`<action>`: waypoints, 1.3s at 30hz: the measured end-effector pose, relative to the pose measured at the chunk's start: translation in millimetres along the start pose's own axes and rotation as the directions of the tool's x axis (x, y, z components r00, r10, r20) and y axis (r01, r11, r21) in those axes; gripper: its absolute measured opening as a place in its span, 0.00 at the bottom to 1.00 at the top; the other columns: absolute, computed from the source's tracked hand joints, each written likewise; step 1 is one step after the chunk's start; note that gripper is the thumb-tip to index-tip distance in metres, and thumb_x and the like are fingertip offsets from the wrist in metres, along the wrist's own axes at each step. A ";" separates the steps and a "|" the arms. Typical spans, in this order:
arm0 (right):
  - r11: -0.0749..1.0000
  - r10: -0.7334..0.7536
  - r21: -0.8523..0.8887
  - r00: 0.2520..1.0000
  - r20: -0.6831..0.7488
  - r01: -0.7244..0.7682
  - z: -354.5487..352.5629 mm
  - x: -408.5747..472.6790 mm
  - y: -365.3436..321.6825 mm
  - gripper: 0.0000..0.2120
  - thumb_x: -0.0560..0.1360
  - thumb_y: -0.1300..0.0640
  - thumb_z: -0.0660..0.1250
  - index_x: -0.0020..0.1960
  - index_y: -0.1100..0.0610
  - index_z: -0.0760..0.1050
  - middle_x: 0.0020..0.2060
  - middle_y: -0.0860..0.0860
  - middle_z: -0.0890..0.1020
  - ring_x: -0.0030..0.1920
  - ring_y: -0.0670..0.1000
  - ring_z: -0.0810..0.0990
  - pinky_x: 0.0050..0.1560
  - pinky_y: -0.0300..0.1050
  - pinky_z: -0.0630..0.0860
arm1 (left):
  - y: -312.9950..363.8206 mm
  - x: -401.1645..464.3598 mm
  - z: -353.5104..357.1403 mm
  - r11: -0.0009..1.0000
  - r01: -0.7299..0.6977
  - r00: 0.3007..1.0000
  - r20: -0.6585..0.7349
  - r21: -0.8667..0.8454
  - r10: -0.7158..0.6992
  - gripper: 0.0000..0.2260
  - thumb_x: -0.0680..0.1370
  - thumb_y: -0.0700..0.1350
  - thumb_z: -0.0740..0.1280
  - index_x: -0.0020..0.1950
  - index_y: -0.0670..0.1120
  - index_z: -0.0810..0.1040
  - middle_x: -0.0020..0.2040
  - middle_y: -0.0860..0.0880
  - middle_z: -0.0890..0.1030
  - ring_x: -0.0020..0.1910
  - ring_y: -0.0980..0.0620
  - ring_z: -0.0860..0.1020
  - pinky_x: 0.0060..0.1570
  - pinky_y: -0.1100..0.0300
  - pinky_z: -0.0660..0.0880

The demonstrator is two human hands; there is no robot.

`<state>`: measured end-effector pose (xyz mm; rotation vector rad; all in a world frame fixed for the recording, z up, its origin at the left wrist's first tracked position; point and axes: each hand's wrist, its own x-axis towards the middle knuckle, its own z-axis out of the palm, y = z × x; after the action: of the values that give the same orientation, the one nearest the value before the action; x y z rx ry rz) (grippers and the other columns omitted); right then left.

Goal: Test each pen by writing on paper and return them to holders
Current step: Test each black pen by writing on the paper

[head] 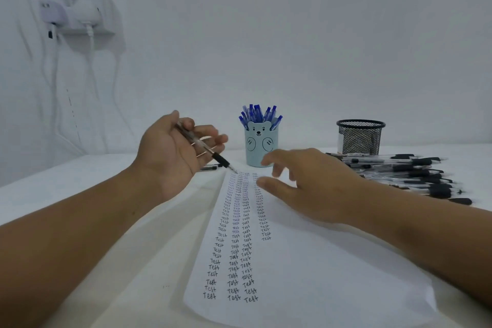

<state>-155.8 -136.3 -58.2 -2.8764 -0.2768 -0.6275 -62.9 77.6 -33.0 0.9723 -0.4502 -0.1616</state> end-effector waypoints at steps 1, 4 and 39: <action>1.000 -0.022 0.006 0.998 -0.064 0.022 -2.0 -0.9 -3.2 0.24 0.77 0.32 0.57 0.68 0.41 0.72 0.56 0.37 0.76 0.49 0.41 0.72 0.49 0.42 0.69 | -2.1 -0.6 1.1 0.995 0.002 0.999 0.033 0.099 -0.006 0.19 0.85 0.53 0.50 0.38 0.48 0.67 0.45 0.43 0.86 0.51 0.41 0.84 0.51 0.49 0.74; 0.996 -0.085 -0.043 0.982 -0.171 0.079 -7.2 -1.1 -11.5 0.30 0.74 0.30 0.59 0.71 0.43 0.74 0.59 0.40 0.74 0.54 0.43 0.72 0.51 0.42 0.71 | -8.9 -5.1 4.8 0.936 0.006 0.987 0.148 0.353 -0.062 0.18 0.86 0.54 0.48 0.41 0.51 0.68 0.59 0.47 0.85 0.57 0.47 0.78 0.50 0.50 0.65; 0.483 -0.027 0.857 0.975 0.222 -0.182 2.3 -18.0 -35.9 0.18 0.75 0.53 0.73 0.33 0.60 0.70 0.24 0.55 0.74 0.20 0.46 0.70 0.21 0.33 0.64 | -11.3 -7.9 -20.6 -0.049 -0.294 0.852 0.238 0.955 -0.466 0.28 0.64 0.70 0.72 0.64 0.70 0.73 0.63 0.69 0.73 0.65 0.68 0.69 0.68 0.60 0.65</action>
<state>-178.9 -103.7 -63.0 -1.8953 -0.3575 -0.0697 -60.2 89.6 -54.6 2.6049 -1.1096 -0.2131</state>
